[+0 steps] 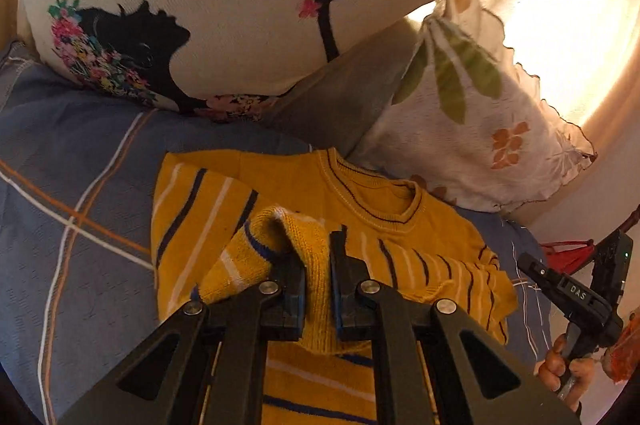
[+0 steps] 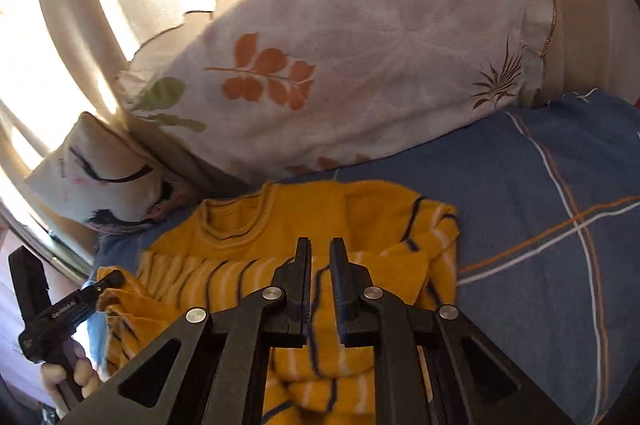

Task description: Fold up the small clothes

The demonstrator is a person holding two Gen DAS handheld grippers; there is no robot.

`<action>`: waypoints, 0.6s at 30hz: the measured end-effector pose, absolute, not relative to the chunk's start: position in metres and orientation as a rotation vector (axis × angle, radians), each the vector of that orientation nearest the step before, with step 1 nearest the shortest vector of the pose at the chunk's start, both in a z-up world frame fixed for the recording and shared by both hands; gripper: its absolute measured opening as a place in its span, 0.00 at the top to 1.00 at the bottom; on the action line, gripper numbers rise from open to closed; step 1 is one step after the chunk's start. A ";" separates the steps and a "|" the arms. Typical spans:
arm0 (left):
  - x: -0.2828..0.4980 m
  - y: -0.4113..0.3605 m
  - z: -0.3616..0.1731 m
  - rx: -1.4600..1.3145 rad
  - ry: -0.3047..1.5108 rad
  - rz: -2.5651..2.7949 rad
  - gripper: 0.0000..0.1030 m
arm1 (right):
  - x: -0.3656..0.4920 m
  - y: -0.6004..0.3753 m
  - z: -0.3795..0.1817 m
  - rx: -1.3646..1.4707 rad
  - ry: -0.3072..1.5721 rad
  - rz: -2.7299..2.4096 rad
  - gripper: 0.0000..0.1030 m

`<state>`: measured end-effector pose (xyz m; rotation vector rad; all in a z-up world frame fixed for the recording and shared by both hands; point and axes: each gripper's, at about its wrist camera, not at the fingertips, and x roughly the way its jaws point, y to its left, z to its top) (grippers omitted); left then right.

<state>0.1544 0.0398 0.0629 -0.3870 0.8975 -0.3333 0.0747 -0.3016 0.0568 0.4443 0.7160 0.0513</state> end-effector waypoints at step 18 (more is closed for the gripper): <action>0.135 0.076 0.069 -0.395 0.844 -0.337 0.83 | 0.027 -0.181 0.013 -0.084 0.863 0.329 0.89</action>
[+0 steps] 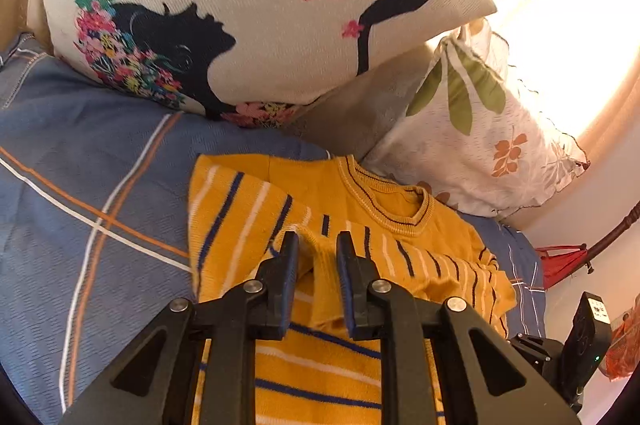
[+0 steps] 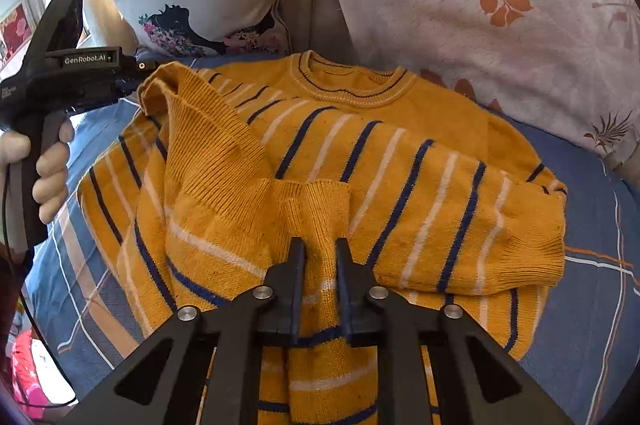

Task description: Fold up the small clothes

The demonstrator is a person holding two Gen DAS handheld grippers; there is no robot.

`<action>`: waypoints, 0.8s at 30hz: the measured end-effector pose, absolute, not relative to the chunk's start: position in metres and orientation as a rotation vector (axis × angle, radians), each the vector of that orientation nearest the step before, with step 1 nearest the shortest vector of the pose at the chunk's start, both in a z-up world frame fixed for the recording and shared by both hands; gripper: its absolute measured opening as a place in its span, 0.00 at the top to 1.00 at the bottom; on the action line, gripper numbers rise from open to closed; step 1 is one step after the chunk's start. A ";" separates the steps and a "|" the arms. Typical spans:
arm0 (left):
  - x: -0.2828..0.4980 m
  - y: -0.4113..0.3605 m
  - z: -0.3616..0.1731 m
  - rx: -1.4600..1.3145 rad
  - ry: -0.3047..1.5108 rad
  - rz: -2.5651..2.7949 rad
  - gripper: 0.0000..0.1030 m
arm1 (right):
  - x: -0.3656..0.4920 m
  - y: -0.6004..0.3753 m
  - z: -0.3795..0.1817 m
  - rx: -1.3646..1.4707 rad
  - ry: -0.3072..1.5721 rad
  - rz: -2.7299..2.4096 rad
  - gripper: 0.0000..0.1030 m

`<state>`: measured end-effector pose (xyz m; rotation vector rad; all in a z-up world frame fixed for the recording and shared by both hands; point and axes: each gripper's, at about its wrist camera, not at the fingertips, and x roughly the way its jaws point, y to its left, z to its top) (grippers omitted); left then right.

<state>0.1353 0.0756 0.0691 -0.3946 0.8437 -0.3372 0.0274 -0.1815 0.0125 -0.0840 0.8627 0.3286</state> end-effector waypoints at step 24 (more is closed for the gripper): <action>0.110 0.082 0.041 -0.225 0.954 -0.321 0.39 | 0.065 -0.296 0.062 0.188 0.687 -0.038 0.66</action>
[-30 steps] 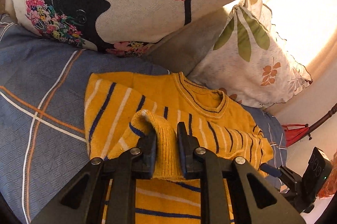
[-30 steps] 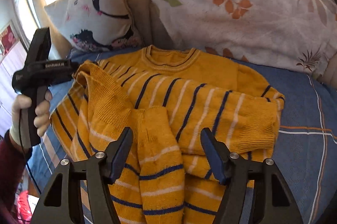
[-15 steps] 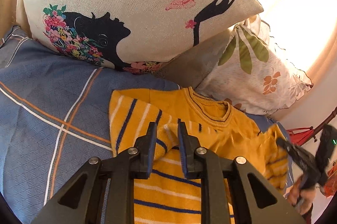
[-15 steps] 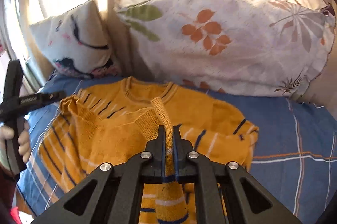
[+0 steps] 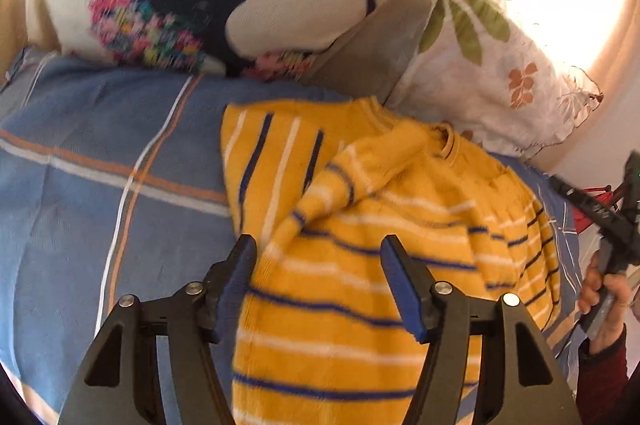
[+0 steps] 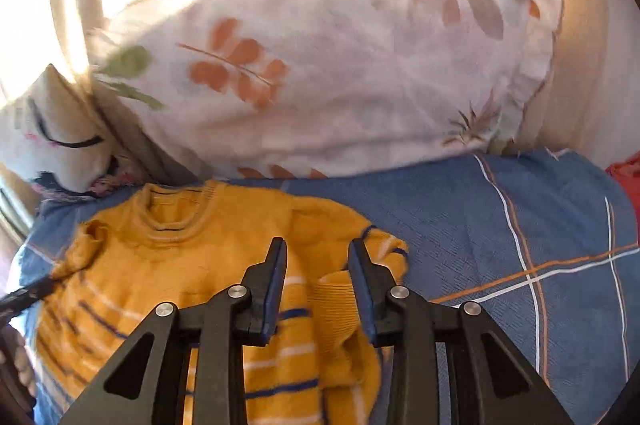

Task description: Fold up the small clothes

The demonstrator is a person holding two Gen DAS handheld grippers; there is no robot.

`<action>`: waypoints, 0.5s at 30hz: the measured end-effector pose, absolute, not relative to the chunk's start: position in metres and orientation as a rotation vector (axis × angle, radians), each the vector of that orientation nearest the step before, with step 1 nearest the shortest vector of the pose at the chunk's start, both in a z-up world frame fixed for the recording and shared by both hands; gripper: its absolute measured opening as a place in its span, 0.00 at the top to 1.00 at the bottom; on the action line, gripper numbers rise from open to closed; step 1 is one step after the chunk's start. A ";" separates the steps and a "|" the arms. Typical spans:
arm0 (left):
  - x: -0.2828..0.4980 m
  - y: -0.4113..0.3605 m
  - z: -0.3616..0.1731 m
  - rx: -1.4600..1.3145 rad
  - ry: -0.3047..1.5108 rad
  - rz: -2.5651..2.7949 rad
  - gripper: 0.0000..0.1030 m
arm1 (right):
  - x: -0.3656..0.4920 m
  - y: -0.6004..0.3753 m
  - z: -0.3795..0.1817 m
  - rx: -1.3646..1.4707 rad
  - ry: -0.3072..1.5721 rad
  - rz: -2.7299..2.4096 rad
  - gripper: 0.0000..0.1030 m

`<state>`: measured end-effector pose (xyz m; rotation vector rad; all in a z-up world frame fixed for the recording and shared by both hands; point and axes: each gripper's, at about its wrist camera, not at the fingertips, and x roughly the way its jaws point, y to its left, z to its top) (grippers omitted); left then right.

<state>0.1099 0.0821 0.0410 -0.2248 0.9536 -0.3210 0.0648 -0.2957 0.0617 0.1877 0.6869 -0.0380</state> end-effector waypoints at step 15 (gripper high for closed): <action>0.072 0.109 0.036 -0.219 0.953 -0.347 0.93 | 0.131 -0.085 0.033 0.129 0.978 0.497 0.59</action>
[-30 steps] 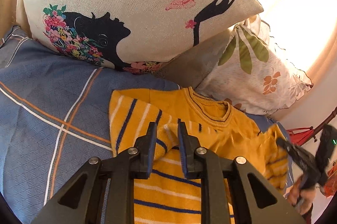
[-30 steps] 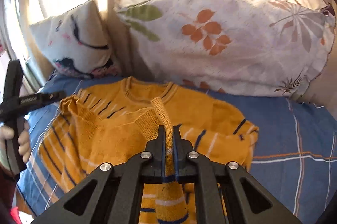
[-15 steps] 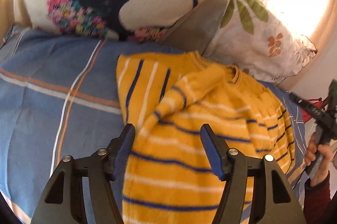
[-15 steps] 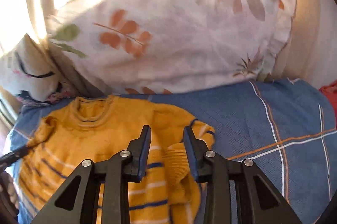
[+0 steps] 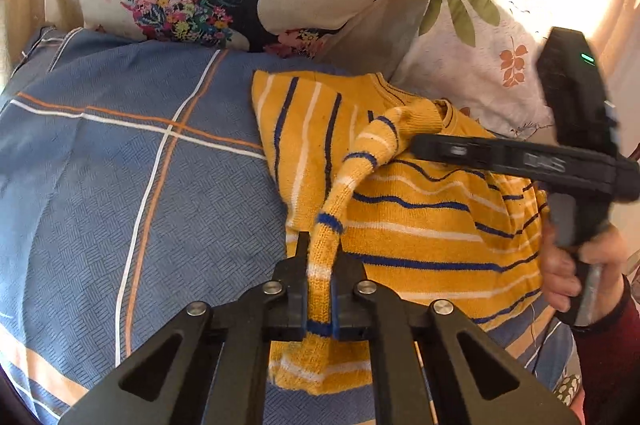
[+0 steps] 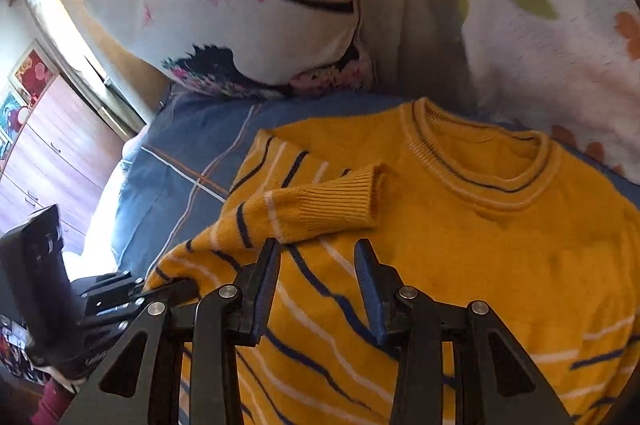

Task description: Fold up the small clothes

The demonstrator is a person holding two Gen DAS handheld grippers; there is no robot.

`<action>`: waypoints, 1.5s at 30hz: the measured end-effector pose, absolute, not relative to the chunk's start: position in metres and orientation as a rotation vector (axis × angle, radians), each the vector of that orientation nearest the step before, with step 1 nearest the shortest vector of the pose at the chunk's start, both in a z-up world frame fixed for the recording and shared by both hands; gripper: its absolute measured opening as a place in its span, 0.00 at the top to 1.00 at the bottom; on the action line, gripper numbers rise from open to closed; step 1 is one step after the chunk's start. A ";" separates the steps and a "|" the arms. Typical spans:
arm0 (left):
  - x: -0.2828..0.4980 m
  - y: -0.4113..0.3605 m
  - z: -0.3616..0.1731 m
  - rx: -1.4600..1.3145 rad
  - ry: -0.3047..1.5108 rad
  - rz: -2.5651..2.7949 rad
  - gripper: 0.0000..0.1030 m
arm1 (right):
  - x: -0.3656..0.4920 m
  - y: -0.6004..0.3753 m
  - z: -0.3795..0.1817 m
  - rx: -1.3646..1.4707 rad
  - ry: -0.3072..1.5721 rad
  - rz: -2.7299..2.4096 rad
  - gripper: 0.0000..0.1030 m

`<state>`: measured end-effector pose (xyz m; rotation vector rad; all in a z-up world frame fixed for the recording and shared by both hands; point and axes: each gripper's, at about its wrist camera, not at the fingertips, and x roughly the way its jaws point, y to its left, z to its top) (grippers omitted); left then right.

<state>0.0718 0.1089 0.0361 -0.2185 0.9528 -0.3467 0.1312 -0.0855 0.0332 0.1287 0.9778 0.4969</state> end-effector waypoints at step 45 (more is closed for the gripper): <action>0.149 0.070 0.032 -0.099 0.976 -0.090 0.38 | 0.054 -0.295 0.004 0.201 0.863 0.072 0.38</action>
